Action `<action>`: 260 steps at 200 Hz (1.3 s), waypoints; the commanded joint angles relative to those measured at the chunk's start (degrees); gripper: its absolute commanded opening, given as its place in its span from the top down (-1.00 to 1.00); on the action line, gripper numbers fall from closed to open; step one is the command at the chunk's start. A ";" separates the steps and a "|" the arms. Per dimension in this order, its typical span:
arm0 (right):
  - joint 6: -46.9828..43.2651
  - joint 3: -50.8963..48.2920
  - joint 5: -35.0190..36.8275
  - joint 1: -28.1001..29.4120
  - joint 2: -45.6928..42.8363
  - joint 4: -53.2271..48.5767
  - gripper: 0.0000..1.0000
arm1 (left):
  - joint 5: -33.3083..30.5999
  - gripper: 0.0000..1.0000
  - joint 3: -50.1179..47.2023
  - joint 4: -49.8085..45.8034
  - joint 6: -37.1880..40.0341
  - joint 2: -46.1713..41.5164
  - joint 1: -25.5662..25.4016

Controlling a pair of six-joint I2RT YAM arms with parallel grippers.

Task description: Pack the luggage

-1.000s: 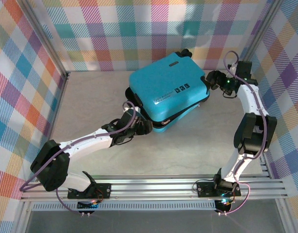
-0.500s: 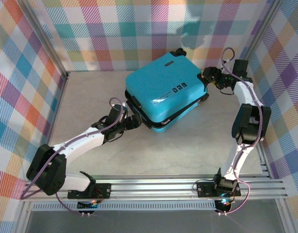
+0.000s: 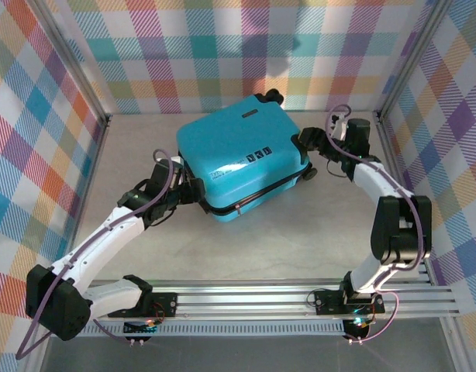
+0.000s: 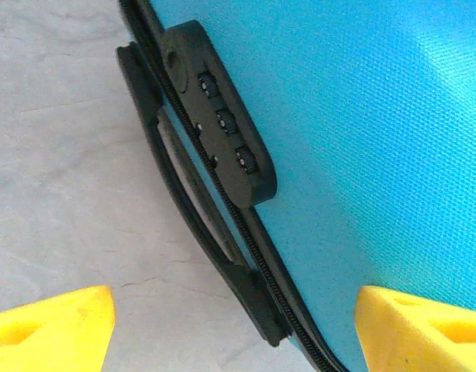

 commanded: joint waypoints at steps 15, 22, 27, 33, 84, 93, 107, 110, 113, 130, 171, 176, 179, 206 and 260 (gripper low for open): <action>1.48 -6.52 -8.27 8.95 -6.07 -1.30 -0.68 | 2.67 -0.63 3.42 4.23 2.22 1.43 0.85; 1.41 -7.20 -7.97 10.17 -7.30 -1.91 -0.67 | 2.97 -0.63 3.86 4.11 2.36 1.71 1.39; 1.34 -7.87 -7.60 11.49 -8.16 -2.03 -0.67 | 3.12 -0.63 4.29 4.02 2.54 1.92 1.74; 1.29 -8.74 -6.72 12.92 -9.08 -2.28 -0.67 | 3.11 -0.63 4.78 4.01 2.94 1.91 1.93; -3.22 -5.09 2.20 13.75 -10.39 -10.64 -0.73 | 4.21 -0.64 12.73 2.40 5.28 4.23 2.17; -3.33 -4.28 3.41 12.96 -10.27 -11.73 -0.74 | 5.61 -0.63 13.75 2.02 4.89 4.68 2.17; -2.68 -4.41 3.38 10.35 -11.45 -12.00 -0.75 | 7.51 -0.63 14.06 2.65 3.98 4.03 1.40; -2.66 -4.50 3.45 9.63 -11.89 -12.19 -0.76 | 7.39 -0.63 13.93 2.80 3.95 3.67 1.03; -2.69 -4.56 3.67 8.97 -12.29 -12.51 -0.77 | 7.07 -0.63 13.83 2.86 3.88 3.26 0.72; -3.74 -4.76 4.30 6.29 -15.36 -14.98 -0.84 | 4.30 -0.63 13.65 2.03 3.95 1.10 -0.84; -5.56 -7.30 7.51 4.06 -23.05 -19.56 -0.90 | 4.20 -0.64 13.58 1.09 3.71 -1.55 -1.49; -5.64 -7.83 7.92 4.11 -24.06 -19.92 -0.90 | 4.46 -0.64 13.74 1.11 3.57 -1.62 -1.68; -5.61 -8.26 7.95 4.07 -24.71 -19.99 -0.89 | 4.56 -0.64 13.90 1.13 3.46 -1.58 -1.81; -5.36 -14.73 9.44 4.99 -30.46 -19.91 -0.82 | 6.43 -0.64 16.52 1.31 2.94 0.71 -3.92; -3.14 -31.40 22.38 16.59 -39.26 -10.94 -0.48 | 2.37 -0.63 17.43 4.99 0.40 6.95 -11.10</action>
